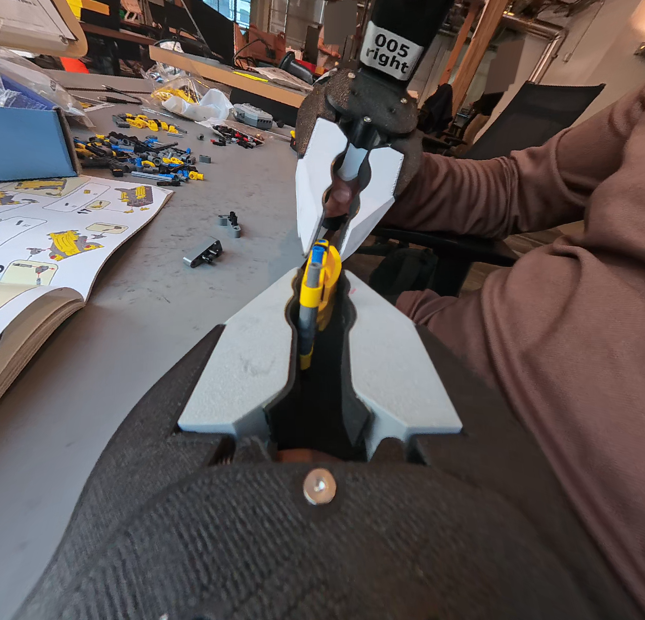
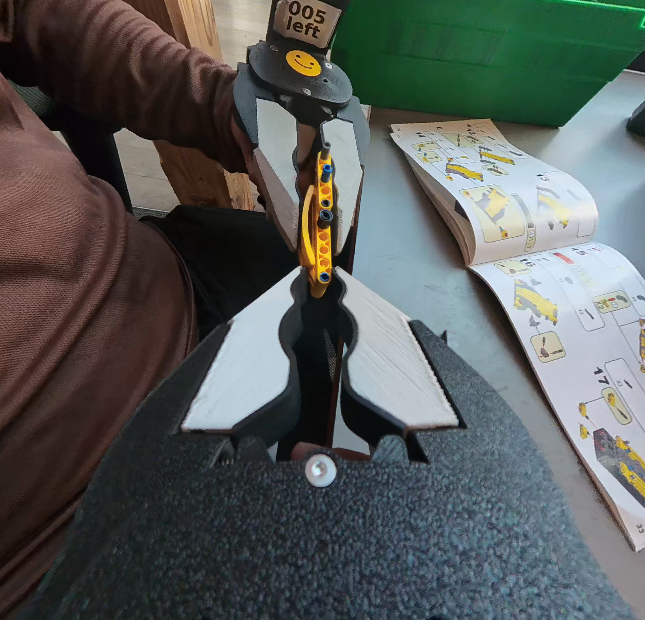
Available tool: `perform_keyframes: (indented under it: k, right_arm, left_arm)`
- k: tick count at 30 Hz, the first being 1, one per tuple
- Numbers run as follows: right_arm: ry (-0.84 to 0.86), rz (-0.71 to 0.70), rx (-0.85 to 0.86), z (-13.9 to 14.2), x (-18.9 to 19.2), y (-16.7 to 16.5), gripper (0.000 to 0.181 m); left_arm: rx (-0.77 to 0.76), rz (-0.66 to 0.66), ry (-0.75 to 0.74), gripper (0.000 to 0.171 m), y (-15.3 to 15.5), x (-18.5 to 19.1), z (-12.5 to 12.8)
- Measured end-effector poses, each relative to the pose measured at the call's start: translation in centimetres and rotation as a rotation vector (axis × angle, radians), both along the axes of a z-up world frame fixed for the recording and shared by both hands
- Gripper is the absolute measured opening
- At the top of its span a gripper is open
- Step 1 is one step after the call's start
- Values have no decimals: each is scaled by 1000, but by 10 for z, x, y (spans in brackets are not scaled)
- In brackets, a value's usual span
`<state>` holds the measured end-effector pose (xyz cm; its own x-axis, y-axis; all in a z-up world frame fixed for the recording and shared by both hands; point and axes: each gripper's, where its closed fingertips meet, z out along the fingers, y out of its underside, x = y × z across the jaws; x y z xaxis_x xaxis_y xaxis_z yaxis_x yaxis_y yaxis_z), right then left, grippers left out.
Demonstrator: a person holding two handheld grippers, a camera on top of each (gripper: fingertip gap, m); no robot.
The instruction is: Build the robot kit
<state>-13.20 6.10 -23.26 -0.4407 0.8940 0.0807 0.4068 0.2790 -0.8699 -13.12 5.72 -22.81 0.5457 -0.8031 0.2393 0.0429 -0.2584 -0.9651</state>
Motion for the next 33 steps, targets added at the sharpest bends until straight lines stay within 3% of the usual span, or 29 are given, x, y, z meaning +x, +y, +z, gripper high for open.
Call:
perform_keyframes:
  k: [15,18,27,29,33]
  right_arm:
    - [-61,-25,-53,-6,6,12,11]
    - [-75,-18,-72,-6,7,11,11]
    - [-89,-29,-41,-8,8,14,11]
    - [-98,-30,-41,-9,8,15,10]
    - [-93,-31,-56,-6,9,16,10]
  left_arm:
    - [-34,25,-31,23,3,-7,0]
    - [-22,33,-13,16,4,-8,-2]
    - [-40,54,-23,17,7,-8,-4]
    - [-41,52,-43,24,6,-6,0]
    - [14,94,20,24,9,-8,0]
